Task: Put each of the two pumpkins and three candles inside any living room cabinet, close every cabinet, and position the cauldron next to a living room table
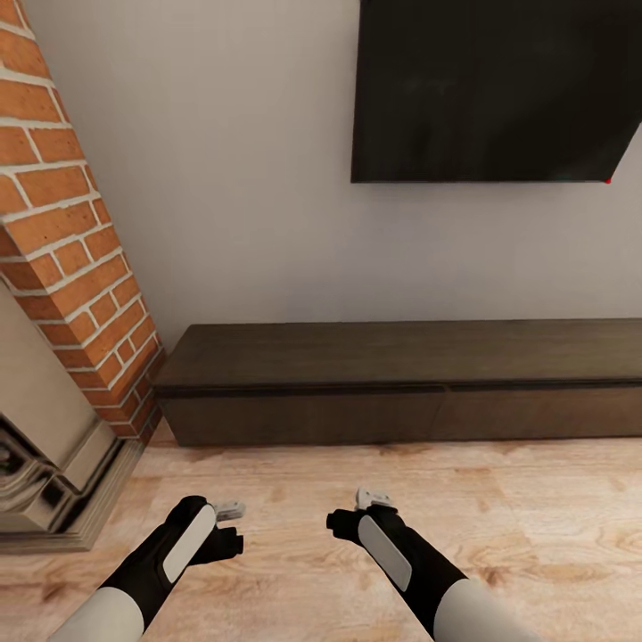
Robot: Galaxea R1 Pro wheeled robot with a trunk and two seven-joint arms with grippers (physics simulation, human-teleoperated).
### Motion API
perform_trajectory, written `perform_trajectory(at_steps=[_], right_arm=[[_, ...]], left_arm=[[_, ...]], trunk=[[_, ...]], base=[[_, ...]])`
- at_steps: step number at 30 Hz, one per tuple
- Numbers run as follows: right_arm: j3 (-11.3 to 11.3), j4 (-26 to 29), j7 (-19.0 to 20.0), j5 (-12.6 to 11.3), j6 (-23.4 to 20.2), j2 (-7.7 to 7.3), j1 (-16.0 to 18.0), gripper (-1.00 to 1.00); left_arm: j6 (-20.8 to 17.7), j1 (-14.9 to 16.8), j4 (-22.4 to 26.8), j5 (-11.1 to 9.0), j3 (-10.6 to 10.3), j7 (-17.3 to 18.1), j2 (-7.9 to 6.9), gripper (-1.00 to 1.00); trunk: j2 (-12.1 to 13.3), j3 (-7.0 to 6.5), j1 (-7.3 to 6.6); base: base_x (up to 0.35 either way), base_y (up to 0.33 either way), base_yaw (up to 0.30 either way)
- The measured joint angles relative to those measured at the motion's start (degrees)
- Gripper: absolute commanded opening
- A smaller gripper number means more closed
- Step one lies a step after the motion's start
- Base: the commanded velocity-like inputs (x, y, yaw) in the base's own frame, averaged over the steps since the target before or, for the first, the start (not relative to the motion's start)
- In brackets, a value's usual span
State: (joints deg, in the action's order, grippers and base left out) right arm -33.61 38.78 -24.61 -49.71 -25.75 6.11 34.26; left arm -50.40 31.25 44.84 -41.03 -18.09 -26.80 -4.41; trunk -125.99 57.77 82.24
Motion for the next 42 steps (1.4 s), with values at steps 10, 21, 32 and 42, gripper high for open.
perform_trajectory(at_steps=[10,21,32,42], right_arm=[[0.1,-0.9,0.2,-0.6,0.1,-0.01,-0.1,1.0],[0.1,-2.7,0.2,-0.7,0.1,-0.01,-0.1,1.0],[0.2,-5.6,0.1,-0.7,0.2,0.0,-0.1,1.0],[0.1,-5.7,0.2,-0.6,2.5,0.0,-0.1,1.0]], left_arm=[[1.0,0.0,-1.8,0.0,0.1,0.0,0.01,1.0],[2.5,0.0,-4.3,0.3,-0.1,0.1,-0.06,1.0],[2.6,0.0,-4.3,0.3,-0.3,0.1,0.04,1.0],[8.5,0.0,-8.3,0.7,-0.5,0.1,1.4,1.0]], trunk=[[4.0,-1.79,-2.2],[8.4,-3.77,-4.61],[12.8,-5.74,-7.03],[16.8,-7.54,-9.23]], base=[[0.0,0.0,0.0],[0.0,0.0,0.0],[0.0,0.0,0.0],[0.0,0.0,0.0]])
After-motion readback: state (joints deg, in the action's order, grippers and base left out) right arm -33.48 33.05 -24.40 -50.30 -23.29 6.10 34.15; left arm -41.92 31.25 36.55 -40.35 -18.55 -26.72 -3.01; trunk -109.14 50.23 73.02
